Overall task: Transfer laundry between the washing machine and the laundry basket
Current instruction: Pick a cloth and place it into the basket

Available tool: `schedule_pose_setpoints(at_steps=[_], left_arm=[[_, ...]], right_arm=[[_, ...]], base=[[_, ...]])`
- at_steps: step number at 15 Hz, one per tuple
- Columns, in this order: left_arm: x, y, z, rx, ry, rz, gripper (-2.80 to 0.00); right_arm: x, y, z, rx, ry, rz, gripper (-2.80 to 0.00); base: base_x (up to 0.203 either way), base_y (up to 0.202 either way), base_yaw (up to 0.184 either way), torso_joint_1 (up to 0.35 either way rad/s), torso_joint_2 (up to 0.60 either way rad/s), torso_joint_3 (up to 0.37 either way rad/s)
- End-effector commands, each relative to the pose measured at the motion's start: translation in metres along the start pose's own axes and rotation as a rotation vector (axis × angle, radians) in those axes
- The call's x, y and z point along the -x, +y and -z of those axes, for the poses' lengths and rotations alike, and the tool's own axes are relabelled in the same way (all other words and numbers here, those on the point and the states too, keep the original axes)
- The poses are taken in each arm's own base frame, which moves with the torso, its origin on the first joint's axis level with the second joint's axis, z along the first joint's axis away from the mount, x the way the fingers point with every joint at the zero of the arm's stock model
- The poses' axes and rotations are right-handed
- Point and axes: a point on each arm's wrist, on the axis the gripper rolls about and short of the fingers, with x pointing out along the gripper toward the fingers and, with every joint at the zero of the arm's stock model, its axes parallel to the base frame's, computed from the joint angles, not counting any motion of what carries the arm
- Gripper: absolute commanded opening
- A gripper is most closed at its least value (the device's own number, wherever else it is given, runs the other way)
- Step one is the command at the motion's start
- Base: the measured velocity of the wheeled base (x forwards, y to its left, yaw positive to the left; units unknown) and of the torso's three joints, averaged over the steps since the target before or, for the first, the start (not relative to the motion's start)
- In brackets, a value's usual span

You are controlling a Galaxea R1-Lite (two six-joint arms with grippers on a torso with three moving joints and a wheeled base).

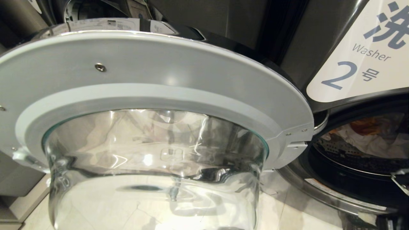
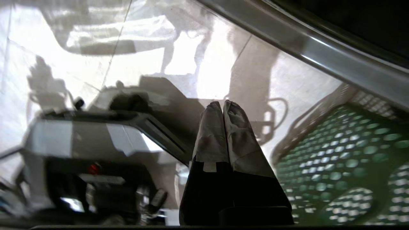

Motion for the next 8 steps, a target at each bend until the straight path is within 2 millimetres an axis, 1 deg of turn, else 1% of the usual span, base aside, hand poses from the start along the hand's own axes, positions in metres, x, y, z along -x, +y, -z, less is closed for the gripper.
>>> schedule_pose_setpoints(at_steps=[1, 2, 3, 5, 6, 7, 8], left_arm=[[0.000, 0.000, 0.000, 0.000, 0.002, 0.001, -2.80], [0.000, 0.000, 0.000, 0.000, 0.002, -0.001, -2.80], [0.000, 0.000, 0.000, 0.000, 0.002, -0.001, -2.80], [0.000, 0.000, 0.000, 0.000, 0.002, -0.001, -2.80], [0.000, 0.000, 0.000, 0.000, 0.002, -0.001, -2.80], [0.000, 0.000, 0.000, 0.000, 0.002, 0.001, -2.80], [0.000, 0.000, 0.000, 0.000, 0.002, 0.001, -2.80]], right_arm=[[-0.065, -0.007, -0.025, -0.143, 0.122, 0.028, -2.80], [-0.076, -0.010, -0.049, -0.184, 0.028, 0.049, -2.80], [-0.080, -0.013, -0.064, -0.209, -0.066, 0.080, -2.80], [-0.073, -0.021, -0.066, -0.227, -0.150, 0.153, -2.80], [-0.073, -0.026, -0.069, -0.235, -0.183, 0.184, -2.80], [-0.078, -0.030, -0.070, -0.242, -0.202, 0.216, 0.00], [-0.080, -0.035, -0.076, -0.257, -0.248, 0.253, 0.00]], base=[[0.000, 0.000, 0.000, 0.000, 0.00, 0.000], [0.000, 0.000, 0.000, 0.000, 0.00, 0.000], [0.000, 0.000, 0.000, 0.000, 0.00, 0.000], [0.000, 0.000, 0.000, 0.000, 0.00, 0.000], [0.000, 0.000, 0.000, 0.000, 0.00, 0.000], [0.000, 0.000, 0.000, 0.000, 0.00, 0.000], [0.000, 0.000, 0.000, 0.000, 0.00, 0.000]])
